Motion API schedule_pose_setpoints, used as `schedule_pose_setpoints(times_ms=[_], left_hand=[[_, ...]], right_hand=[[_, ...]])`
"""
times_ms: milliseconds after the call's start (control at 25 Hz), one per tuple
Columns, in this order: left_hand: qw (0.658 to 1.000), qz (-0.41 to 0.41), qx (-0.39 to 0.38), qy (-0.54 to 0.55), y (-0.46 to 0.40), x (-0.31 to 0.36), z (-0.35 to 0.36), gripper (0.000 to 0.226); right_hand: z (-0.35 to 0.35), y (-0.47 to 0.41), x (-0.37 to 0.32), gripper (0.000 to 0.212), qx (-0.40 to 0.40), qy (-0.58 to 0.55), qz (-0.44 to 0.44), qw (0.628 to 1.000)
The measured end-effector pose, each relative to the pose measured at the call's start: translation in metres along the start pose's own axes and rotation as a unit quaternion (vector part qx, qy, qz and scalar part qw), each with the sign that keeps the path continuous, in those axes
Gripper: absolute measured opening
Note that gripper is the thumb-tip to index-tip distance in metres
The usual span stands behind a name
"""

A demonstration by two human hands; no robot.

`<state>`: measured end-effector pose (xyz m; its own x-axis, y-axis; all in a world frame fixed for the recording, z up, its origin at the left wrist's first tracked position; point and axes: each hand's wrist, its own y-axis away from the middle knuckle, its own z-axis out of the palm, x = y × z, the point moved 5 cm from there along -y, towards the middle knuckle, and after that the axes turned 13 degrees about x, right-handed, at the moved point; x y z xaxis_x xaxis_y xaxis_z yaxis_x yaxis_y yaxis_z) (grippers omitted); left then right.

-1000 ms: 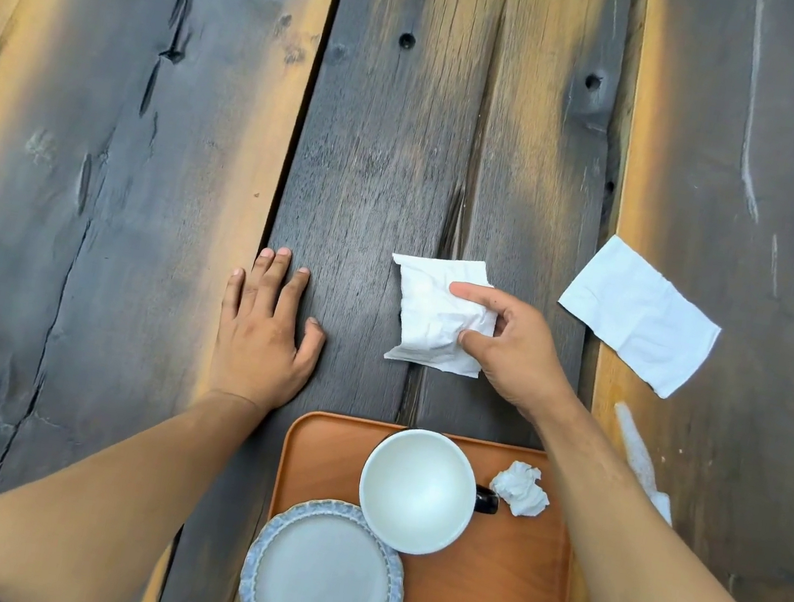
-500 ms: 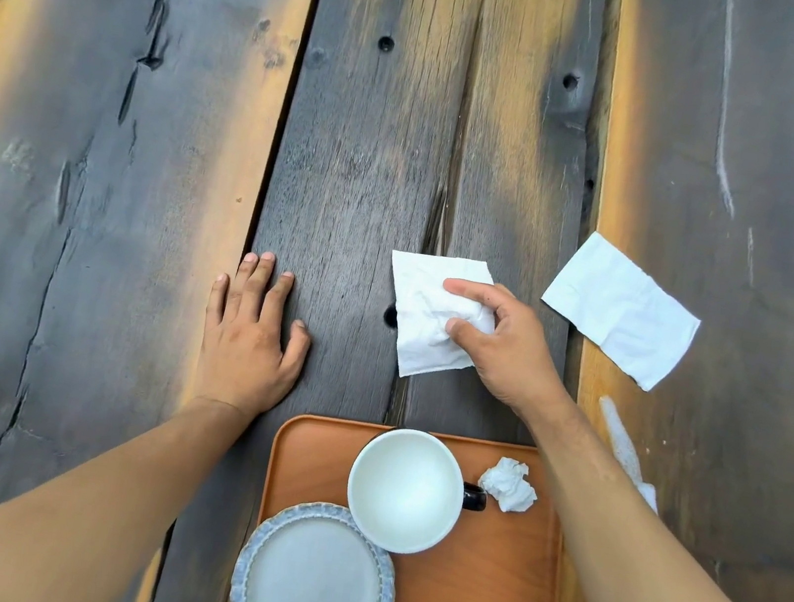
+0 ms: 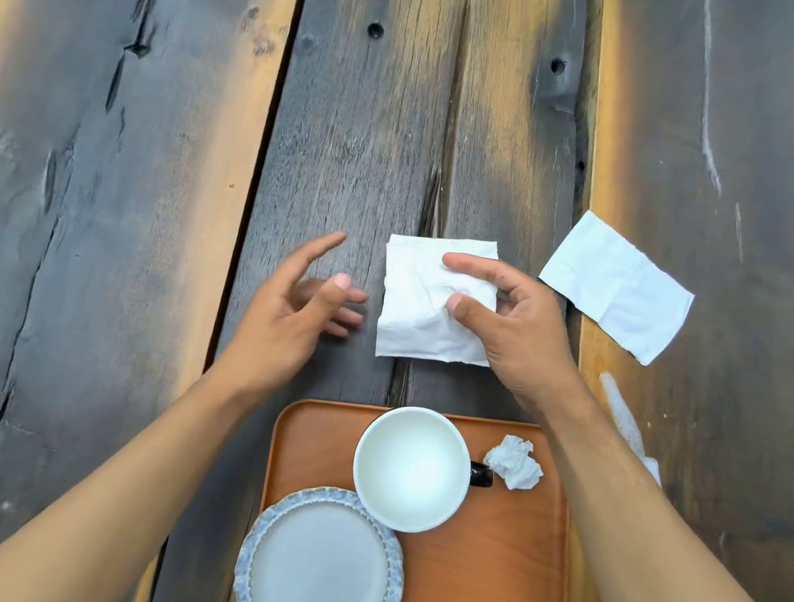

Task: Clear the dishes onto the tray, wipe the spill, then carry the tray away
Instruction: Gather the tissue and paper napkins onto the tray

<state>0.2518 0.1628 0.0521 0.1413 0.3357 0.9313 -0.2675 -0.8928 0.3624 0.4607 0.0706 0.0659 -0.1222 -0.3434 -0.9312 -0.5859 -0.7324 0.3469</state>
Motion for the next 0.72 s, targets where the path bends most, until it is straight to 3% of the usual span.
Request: schedule_pose_setpoints(times_ms=[160, 360, 720], left_hand=[[0.996, -0.043, -0.039, 0.073, 0.007, 0.011, 0.015, 0.036], [1.000, -0.006, 0.013, 0.019, 0.005, 0.011, 0.008, 0.032], [0.997, 0.020, 0.035, -0.071, 0.010, 0.015, 0.007, 0.029]], right_hand=[[0.007, 0.011, -0.004, 0.034, -0.018, -0.055, 0.013, 0.998], [0.014, 0.014, 0.004, 0.034, -0.024, -0.036, 0.003, 0.999], [0.009, 0.029, 0.006, 0.030, 0.023, -0.006, -0.015, 1.000]])
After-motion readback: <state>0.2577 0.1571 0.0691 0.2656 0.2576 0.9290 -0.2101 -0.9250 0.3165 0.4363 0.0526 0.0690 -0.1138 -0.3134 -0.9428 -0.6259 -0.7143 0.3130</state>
